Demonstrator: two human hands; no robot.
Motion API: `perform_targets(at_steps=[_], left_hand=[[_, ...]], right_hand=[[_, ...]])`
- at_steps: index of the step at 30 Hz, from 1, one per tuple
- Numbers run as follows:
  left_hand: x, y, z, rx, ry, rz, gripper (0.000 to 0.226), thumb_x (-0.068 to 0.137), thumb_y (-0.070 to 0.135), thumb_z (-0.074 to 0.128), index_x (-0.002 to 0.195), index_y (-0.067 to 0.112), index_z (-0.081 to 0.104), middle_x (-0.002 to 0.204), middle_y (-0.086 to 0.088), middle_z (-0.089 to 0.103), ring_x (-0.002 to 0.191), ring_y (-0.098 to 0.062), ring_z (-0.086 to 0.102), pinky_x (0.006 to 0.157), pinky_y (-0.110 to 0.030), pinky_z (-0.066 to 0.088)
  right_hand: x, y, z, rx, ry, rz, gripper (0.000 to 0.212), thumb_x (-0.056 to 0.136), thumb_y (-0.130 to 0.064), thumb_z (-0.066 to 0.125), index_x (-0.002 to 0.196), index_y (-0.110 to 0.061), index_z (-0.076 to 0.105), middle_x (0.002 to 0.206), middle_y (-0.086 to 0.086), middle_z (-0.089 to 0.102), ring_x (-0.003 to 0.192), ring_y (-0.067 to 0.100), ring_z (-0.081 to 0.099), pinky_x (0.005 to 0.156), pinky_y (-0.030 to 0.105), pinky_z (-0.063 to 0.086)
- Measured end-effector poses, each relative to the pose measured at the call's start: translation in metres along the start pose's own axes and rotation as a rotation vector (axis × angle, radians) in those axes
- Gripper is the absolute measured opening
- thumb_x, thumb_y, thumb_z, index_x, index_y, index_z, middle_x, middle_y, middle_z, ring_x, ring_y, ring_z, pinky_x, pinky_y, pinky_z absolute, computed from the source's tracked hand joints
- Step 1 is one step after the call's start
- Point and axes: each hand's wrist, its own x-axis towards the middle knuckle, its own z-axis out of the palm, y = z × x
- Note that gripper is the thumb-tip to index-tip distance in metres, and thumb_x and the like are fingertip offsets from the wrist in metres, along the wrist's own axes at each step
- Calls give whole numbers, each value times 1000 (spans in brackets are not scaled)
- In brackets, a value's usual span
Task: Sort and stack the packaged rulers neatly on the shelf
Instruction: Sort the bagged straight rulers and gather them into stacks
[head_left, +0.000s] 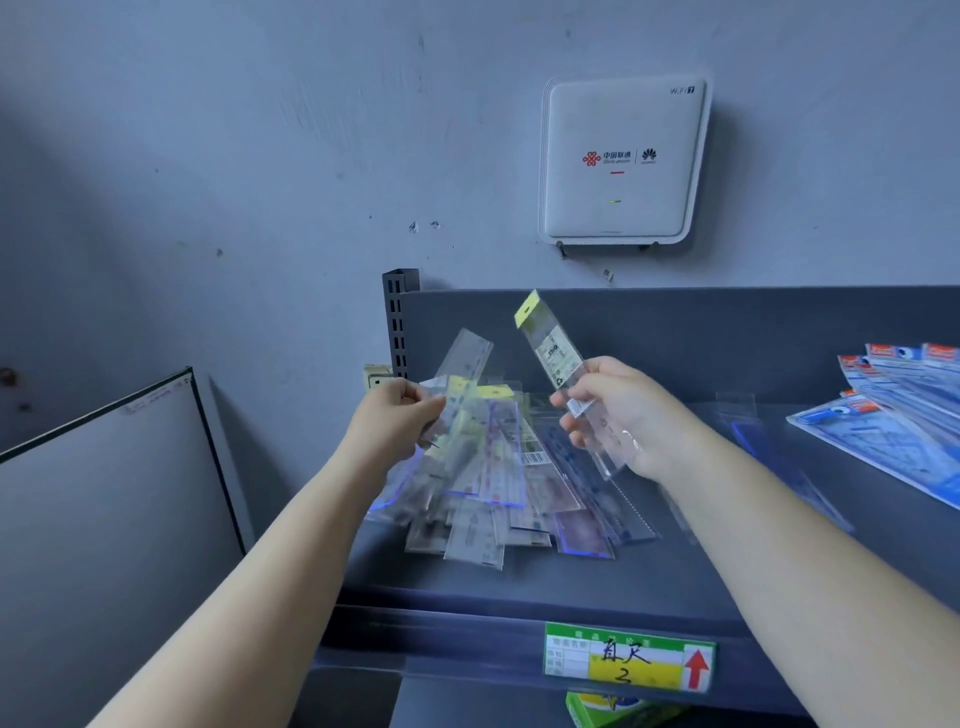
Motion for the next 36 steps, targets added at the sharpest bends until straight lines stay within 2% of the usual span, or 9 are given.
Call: perform_targets(at_steps=[5, 8, 11, 17, 19, 24, 28, 31, 36], left_hand=[[-5, 15, 7, -301, -65, -73, 28, 97, 10, 46, 69, 13, 39, 43, 5, 53, 39, -10, 40, 37, -16, 30], [-5, 27, 15, -415, -66, -110, 21, 91, 0, 39, 73, 8, 45, 56, -8, 62, 42, -16, 43, 36, -15, 33], [-7, 36, 28, -483, -116, -145, 15, 85, -5, 35, 83, 3, 47, 70, -15, 61, 37, -15, 44, 35, -14, 33], [-15, 47, 51, -429, -232, -124, 16, 85, -7, 47, 88, 7, 52, 68, -4, 66, 50, -14, 61, 39, -16, 40], [-19, 50, 58, -420, -284, -106, 20, 87, -6, 52, 102, 7, 53, 75, -5, 65, 51, -12, 63, 39, -16, 42], [-27, 52, 78, -369, -325, -63, 28, 86, -1, 60, 113, 6, 56, 74, -6, 64, 44, -9, 59, 35, -18, 41], [-32, 59, 92, -234, -423, 13, 23, 86, 1, 62, 108, 10, 61, 63, 1, 67, 43, -9, 58, 38, -19, 45], [-35, 66, 104, -221, -509, 27, 23, 87, 1, 60, 109, 5, 62, 60, 3, 68, 42, -7, 58, 37, -19, 45], [-43, 80, 124, -325, -713, -59, 14, 87, 6, 56, 96, 3, 65, 61, 2, 65, 40, -3, 52, 35, -12, 38]], right_hand=[[-2, -5, -21, 86, 66, 38, 19, 93, -36, 54, 96, -17, 51, 83, 5, 47, 52, 10, 28, 40, 17, 24], [-6, -7, -33, 123, 112, -9, 8, 97, -16, 45, 95, -14, 52, 81, 6, 48, 53, 12, 31, 39, 18, 25], [-9, -5, -51, -33, 170, -84, 25, 92, 4, 42, 106, -14, 53, 87, 4, 55, 66, 14, 46, 53, 23, 38], [-16, -2, -74, -145, 202, -107, 32, 86, 13, 45, 110, -8, 50, 94, 9, 57, 68, 18, 48, 57, 26, 39], [-18, 3, -79, -291, 212, -106, 29, 83, 10, 52, 107, -7, 52, 91, 10, 57, 67, 19, 50, 57, 27, 40], [-26, 16, -90, -1174, 301, -106, 22, 77, -19, 69, 94, -21, 55, 87, -9, 50, 90, 16, 52, 70, 25, 39], [-30, 6, -101, -973, 393, -466, 49, 79, -25, 72, 122, -20, 49, 113, -4, 46, 97, 13, 45, 78, 27, 39], [-30, 2, -114, -1198, 381, -737, 61, 76, -21, 74, 131, -21, 49, 128, -4, 47, 116, 19, 42, 91, 34, 41], [-31, 3, -134, -1288, 497, -1008, 7, 68, -20, 70, 75, -18, 70, 83, -6, 70, 78, 22, 66, 75, 26, 36]])
